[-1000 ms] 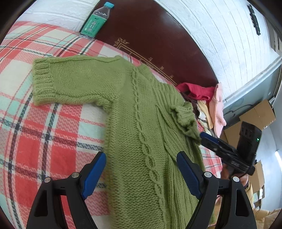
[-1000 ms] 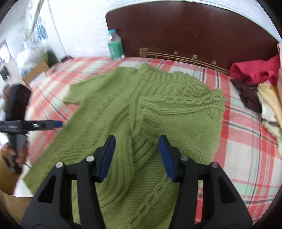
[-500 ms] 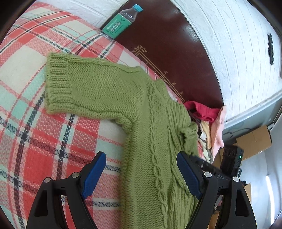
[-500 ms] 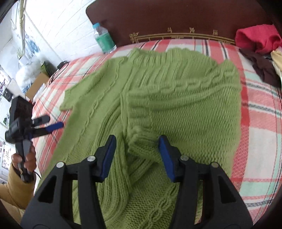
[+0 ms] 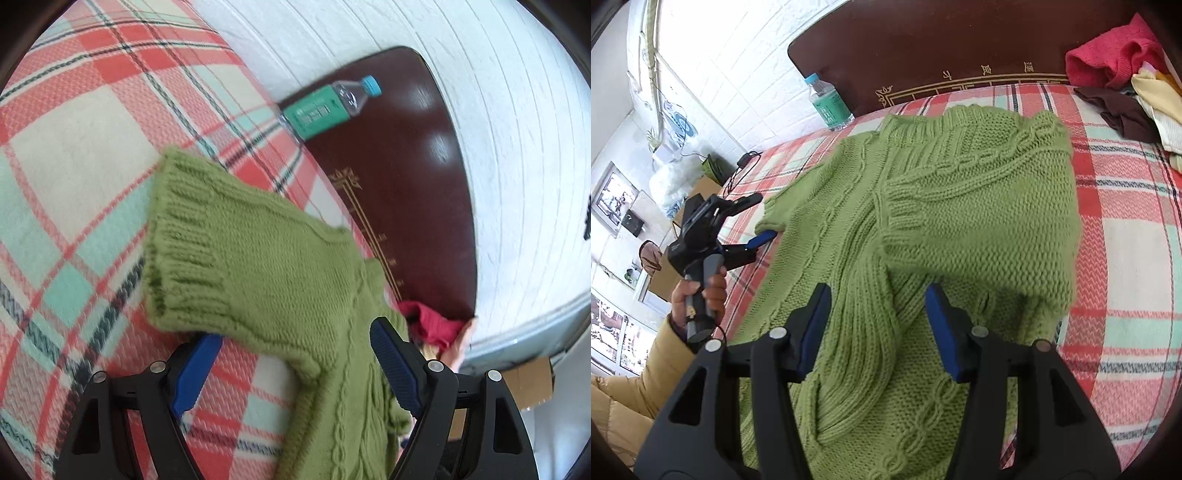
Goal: Fold clothes
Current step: 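Grasp the other sleeve with the left gripper and fold it across the body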
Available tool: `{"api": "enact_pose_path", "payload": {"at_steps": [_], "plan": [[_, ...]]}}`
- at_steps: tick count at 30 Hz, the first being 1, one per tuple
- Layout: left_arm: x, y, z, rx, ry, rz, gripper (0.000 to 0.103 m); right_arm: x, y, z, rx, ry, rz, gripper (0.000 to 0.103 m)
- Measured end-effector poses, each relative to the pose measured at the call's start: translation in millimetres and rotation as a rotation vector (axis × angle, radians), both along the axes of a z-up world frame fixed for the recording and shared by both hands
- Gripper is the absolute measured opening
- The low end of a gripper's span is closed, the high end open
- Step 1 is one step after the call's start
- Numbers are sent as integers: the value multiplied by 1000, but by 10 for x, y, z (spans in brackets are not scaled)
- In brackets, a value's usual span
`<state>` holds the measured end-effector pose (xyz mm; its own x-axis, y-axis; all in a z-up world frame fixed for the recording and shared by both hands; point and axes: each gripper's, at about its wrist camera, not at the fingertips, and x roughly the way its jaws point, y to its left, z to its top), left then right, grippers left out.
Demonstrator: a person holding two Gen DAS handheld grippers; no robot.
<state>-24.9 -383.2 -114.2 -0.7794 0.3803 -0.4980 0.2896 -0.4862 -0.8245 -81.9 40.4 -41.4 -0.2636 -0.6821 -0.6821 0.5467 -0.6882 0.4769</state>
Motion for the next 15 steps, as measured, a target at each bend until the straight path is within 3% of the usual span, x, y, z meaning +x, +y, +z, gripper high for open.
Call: {"api": "enact_pose_path", "payload": {"at_steps": [3,6,8,10,12,13,15], "plan": [[1,-112,-10,25,1,85,83,21,41,2,-28,-22,-5,55],[-45,-198,-18,2,-3,137,79,67,84,6,-33,-22,-9,55],[-116,-200,-41,-15,-18,119,69,90,119,2,-35,-24,-14,55],[-192,-175,-41,-53,-39,94,42,112,155,-3,-36,-26,-18,55],[-257,-156,3,-132,-80,66,24,117,208,-4,-42,-32,-30,55],[-304,-121,55,-182,-93,47,17,119,236,-4,-45,-35,-36,55],[-384,13,263,-302,-66,-13,17,127,293,-3,-48,-36,-48,55]]}}
